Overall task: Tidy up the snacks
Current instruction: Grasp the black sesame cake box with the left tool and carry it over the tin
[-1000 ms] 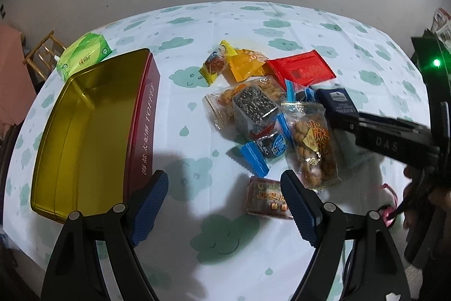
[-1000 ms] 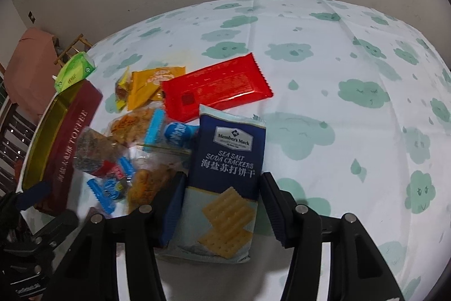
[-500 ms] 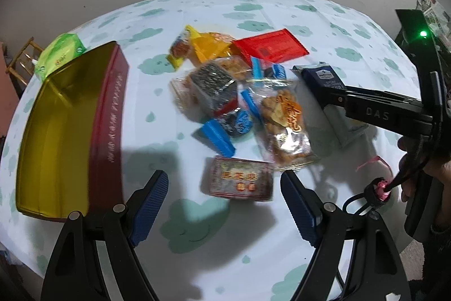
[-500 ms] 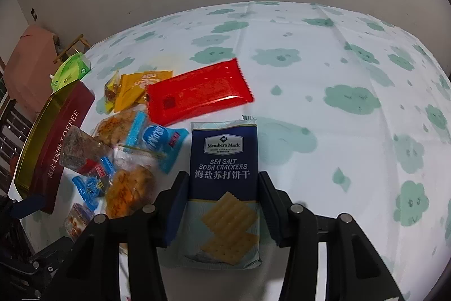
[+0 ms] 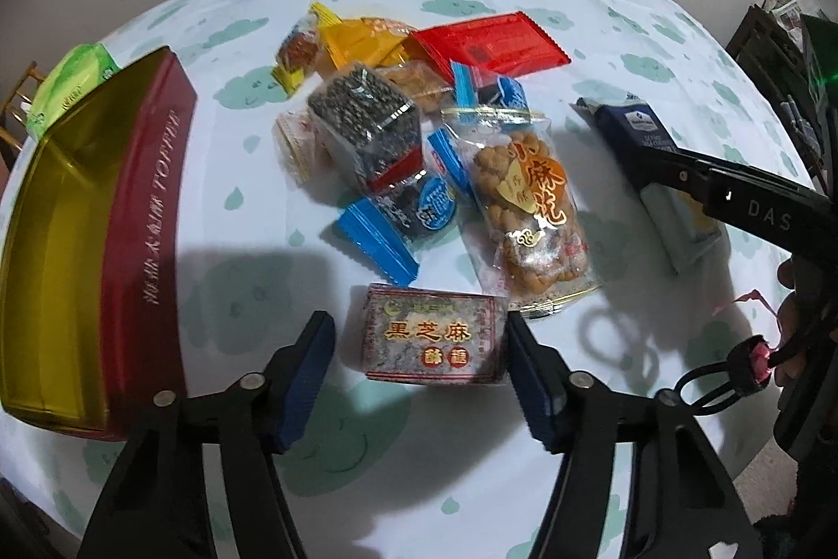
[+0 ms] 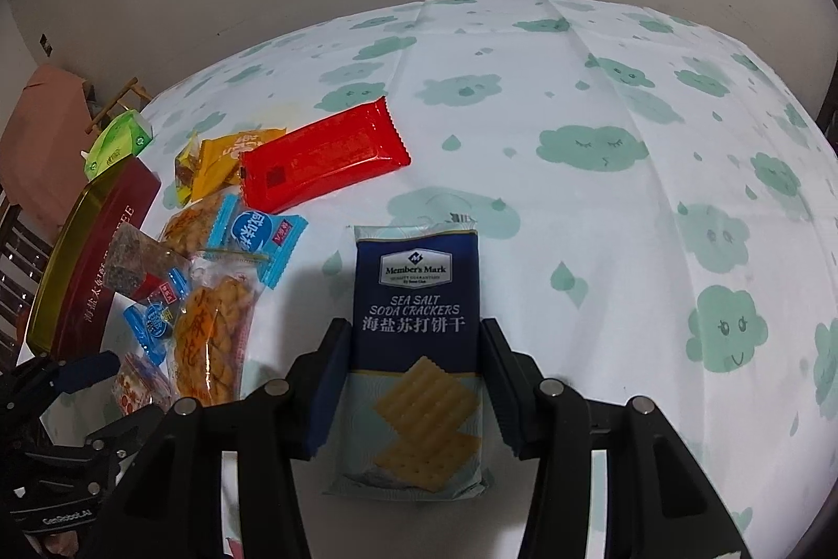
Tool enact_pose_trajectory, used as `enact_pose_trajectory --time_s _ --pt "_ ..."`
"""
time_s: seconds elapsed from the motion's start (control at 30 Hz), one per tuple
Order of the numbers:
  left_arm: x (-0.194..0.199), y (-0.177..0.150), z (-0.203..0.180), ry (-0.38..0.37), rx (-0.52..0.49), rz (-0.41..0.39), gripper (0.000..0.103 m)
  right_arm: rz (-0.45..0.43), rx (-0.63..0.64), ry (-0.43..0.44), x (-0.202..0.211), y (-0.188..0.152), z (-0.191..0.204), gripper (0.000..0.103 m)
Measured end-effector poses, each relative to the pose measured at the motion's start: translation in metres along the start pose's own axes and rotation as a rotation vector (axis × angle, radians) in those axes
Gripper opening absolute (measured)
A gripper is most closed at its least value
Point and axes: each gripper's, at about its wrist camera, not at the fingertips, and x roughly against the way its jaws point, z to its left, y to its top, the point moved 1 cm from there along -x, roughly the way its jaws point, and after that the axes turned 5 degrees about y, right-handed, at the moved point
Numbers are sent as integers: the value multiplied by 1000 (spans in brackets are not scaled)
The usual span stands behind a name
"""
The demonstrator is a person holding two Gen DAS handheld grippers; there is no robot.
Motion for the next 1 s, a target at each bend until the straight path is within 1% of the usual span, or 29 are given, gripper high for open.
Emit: enact_pose_trajectory --time_s 0.03,0.07,0.17,0.37,0.7,0.87,1.0 --pt "0 0 0 6 -1 -9 54 0 0 -1 0 0 0 50" --pt "0 0 -1 6 -6 -14 46 0 0 -2 0 1 0 50" --pt "0 1 -1 4 -9 -22 43 0 0 -5 0 1 0 50" --pt "6 2 4 -4 10 -39 42 0 1 -18 -1 0 1 50" --pt "44 4 13 -9 9 -105 42 11 11 -54 -2 1 6 50" --pt "65 8 37 9 48 -141 42 14 17 -71 -3 1 8 50" --pt "74 12 67 55 96 -162 42 16 24 -85 -4 1 10 50"
